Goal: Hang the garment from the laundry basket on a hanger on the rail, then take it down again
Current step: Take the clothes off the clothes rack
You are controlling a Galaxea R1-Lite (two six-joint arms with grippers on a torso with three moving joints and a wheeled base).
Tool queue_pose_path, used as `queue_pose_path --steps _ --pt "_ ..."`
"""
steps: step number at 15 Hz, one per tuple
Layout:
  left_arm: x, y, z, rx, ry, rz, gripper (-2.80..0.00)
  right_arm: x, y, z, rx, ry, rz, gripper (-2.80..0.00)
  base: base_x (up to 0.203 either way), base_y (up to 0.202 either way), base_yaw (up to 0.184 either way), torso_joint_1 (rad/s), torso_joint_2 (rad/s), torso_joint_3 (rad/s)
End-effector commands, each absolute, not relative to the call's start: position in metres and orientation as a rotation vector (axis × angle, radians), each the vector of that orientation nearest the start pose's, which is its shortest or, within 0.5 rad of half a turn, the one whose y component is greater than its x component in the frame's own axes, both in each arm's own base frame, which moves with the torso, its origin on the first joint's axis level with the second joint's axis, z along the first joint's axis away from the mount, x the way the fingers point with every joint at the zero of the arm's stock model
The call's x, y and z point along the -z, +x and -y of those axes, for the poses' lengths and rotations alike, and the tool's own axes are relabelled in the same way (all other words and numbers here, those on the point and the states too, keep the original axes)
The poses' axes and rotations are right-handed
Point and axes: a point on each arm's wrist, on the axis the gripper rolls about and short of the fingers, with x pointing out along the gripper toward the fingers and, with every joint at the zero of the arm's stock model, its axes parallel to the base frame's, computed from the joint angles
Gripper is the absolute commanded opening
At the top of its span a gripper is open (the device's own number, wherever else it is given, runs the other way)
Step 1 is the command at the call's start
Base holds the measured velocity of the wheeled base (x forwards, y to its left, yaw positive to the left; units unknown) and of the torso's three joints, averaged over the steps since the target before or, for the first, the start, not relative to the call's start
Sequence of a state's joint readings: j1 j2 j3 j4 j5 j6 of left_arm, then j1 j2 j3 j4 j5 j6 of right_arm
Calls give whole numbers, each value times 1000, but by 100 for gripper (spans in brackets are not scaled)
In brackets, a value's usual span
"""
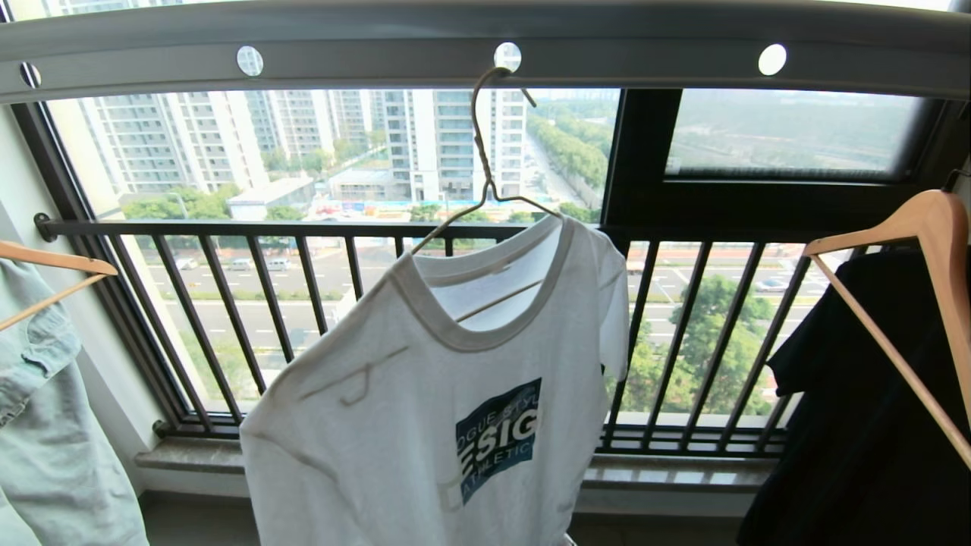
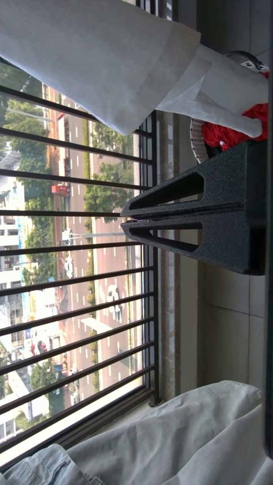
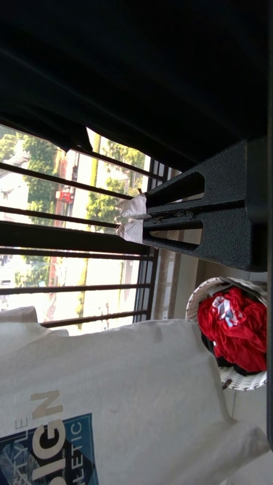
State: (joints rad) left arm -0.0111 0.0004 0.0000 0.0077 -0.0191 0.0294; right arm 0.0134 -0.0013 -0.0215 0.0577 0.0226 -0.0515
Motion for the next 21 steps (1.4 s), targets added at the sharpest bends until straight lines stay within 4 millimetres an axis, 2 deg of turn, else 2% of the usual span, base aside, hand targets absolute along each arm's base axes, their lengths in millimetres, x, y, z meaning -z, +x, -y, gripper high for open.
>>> queue_pose_path --steps 1,21 --pt "-75 -23 0 31 31 -7 -280 -75 -25 0 -38 -52 -36 -280 0 0 0 0 0 0" --pt "-75 -23 0 28 26 -1 -280 -75 -25 0 -38 -49 -36 -280 0 0 0 0 0 0"
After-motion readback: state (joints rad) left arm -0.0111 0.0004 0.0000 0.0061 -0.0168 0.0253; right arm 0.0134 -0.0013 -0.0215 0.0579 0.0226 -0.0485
